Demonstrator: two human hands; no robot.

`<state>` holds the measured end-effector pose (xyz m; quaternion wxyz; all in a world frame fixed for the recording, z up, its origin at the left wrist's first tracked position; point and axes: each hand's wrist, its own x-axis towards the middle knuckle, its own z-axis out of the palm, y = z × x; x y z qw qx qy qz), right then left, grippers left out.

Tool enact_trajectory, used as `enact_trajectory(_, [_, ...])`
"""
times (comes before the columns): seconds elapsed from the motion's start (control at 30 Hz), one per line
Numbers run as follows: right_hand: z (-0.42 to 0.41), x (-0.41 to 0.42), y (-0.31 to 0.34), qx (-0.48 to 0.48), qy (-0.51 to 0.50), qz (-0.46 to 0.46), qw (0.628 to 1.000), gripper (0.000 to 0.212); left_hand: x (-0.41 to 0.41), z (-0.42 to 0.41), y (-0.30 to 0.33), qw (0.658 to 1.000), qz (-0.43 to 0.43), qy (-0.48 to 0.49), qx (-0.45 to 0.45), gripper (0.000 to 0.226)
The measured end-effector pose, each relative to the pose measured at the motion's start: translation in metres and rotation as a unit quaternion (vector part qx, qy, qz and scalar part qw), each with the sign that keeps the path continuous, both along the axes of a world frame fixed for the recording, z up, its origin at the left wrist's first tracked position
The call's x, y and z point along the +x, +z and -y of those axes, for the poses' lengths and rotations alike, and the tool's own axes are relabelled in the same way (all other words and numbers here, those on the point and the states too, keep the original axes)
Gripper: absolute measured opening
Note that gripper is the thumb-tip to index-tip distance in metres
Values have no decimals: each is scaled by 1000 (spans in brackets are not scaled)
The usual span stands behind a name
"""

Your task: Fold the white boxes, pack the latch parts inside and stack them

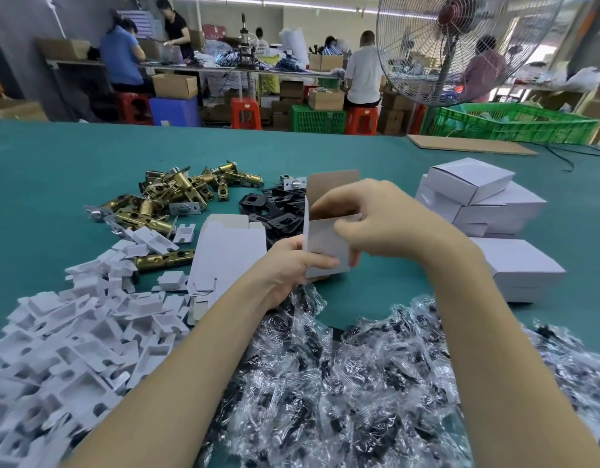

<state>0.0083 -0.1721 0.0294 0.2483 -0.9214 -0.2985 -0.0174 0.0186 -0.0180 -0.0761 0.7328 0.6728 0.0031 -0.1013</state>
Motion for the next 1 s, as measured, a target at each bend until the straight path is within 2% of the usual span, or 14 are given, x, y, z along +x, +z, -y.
enact_trajectory(0.13, [17,8,4,225,-73,75,969,30,2,-1,-1,1000,-9,4,-8,28])
enact_trajectory(0.2, [24,15,1,274,-133,91,948,21,2,-2,0,1000,-12,-1,-3,28])
enact_trajectory(0.23, [27,19,-2,295,-155,71,940,18,2,-2,0,1000,-13,-3,0,28])
enact_trajectory(0.3, [33,25,-10,310,-175,-54,933,9,2,-1,0,1000,-11,-8,0,28])
enact_trajectory(0.37, [36,30,-25,276,-150,-222,923,18,0,0,2,1000,-10,-13,2,29])
enact_trajectory(0.43, [37,32,-41,297,-82,-358,882,36,-1,0,3,1000,-4,-20,9,32])
enact_trajectory(0.5, [35,34,-52,343,-13,-425,837,48,-3,1,5,1000,-3,-20,14,35])
enact_trajectory(0.6, [32,37,-59,366,-8,-436,822,48,-5,0,7,999,-4,-25,36,38])
enact_trajectory(0.7, [30,39,-60,364,-50,-412,834,28,-7,0,7,997,20,-45,57,35])
enact_trajectory(0.77, [27,39,-60,374,-66,-399,835,21,-7,0,9,996,37,-68,53,26])
enact_trajectory(0.8, [26,39,-60,379,-73,-394,834,21,-8,0,12,995,36,-80,45,30])
enact_trajectory(0.9, [24,40,-60,384,-86,-390,832,23,-8,-3,15,994,14,-104,-14,74])
enact_trajectory(0.93, [24,40,-60,384,-85,-392,831,23,-7,-4,14,994,7,-108,-33,81])
enact_trajectory(1.0, [23,40,-59,378,-78,-389,836,24,-5,-5,14,994,3,-100,-43,75])
